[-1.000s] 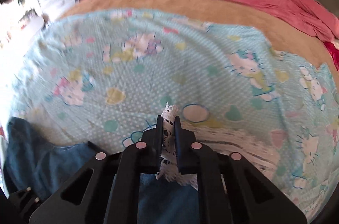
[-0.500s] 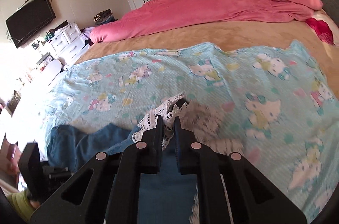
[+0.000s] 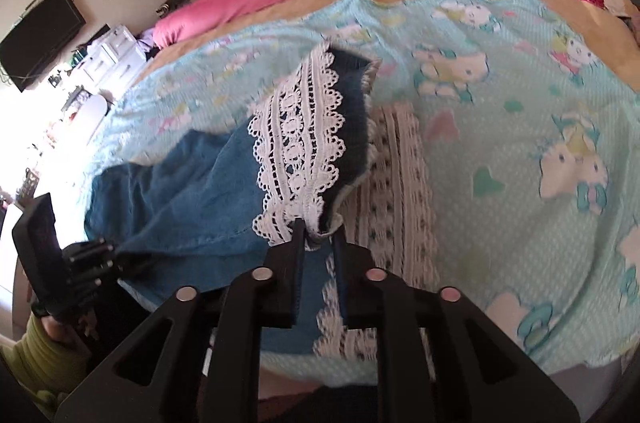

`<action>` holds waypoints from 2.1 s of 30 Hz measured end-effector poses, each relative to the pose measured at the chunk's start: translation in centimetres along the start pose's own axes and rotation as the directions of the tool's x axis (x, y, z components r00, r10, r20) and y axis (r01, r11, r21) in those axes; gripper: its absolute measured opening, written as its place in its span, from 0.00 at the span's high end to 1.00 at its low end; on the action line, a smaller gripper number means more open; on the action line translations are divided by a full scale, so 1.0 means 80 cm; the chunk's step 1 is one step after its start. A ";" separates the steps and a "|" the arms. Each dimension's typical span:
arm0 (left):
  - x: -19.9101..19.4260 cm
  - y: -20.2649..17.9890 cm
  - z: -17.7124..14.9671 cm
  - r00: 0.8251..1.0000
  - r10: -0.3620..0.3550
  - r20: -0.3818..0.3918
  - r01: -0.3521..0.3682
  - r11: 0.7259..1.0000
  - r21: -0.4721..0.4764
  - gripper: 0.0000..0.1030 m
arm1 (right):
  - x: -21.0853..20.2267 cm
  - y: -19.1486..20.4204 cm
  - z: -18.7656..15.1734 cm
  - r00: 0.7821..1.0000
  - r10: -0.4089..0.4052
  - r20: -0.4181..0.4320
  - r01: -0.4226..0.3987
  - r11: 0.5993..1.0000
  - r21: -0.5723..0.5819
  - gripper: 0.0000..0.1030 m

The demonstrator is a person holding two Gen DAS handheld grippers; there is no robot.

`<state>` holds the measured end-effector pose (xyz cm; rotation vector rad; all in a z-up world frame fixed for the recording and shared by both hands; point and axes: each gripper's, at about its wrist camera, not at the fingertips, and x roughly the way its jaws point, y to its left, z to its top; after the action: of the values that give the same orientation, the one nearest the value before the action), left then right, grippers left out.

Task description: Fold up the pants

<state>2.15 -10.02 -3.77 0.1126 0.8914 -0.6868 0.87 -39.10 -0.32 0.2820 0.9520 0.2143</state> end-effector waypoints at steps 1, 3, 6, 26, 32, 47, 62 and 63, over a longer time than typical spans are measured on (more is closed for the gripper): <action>0.000 -0.001 0.000 1.000 0.001 -0.001 -0.001 1.000 0.005 1.00 | 0.001 0.000 -0.002 1.000 -0.004 -0.006 0.004 1.000 -0.003 0.74; 0.000 -0.001 -0.001 1.000 0.000 -0.002 0.000 1.000 0.008 1.00 | 0.000 -0.002 -0.010 1.000 -0.012 -0.011 0.012 1.000 -0.004 0.63; 0.001 -0.003 -0.002 1.000 -0.001 -0.006 0.001 1.000 0.013 1.00 | -0.002 -0.006 -0.018 1.000 -0.023 -0.021 0.023 1.000 0.005 0.59; 0.000 -0.019 -0.002 1.000 0.025 -0.009 -0.024 0.998 0.058 1.00 | -0.005 -0.021 -0.012 0.999 -0.019 -0.049 0.021 0.999 0.025 0.49; 0.007 -0.024 -0.002 0.999 0.033 -0.026 -0.031 0.996 0.083 1.00 | 0.005 -0.024 -0.015 0.997 0.041 -0.072 -0.042 0.999 -0.011 0.93; 0.015 -0.047 -0.026 0.996 0.023 -0.086 -0.007 0.983 0.182 0.97 | -0.017 -0.032 -0.054 0.977 -0.161 -0.142 0.136 0.976 -0.171 0.76; -0.077 0.003 0.018 0.996 0.065 0.066 -0.070 0.994 0.083 0.44 | 0.041 0.021 -0.046 0.974 -0.165 -0.153 0.113 0.946 -0.304 0.57; -0.077 0.012 0.029 0.994 0.088 0.067 -0.093 0.993 0.070 0.43 | 0.038 0.022 -0.046 0.976 -0.159 -0.148 0.106 0.943 -0.314 0.57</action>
<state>1.64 -6.97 2.11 0.1939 0.7956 -0.6350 -0.54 -36.02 -4.10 -0.0879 1.0880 0.2610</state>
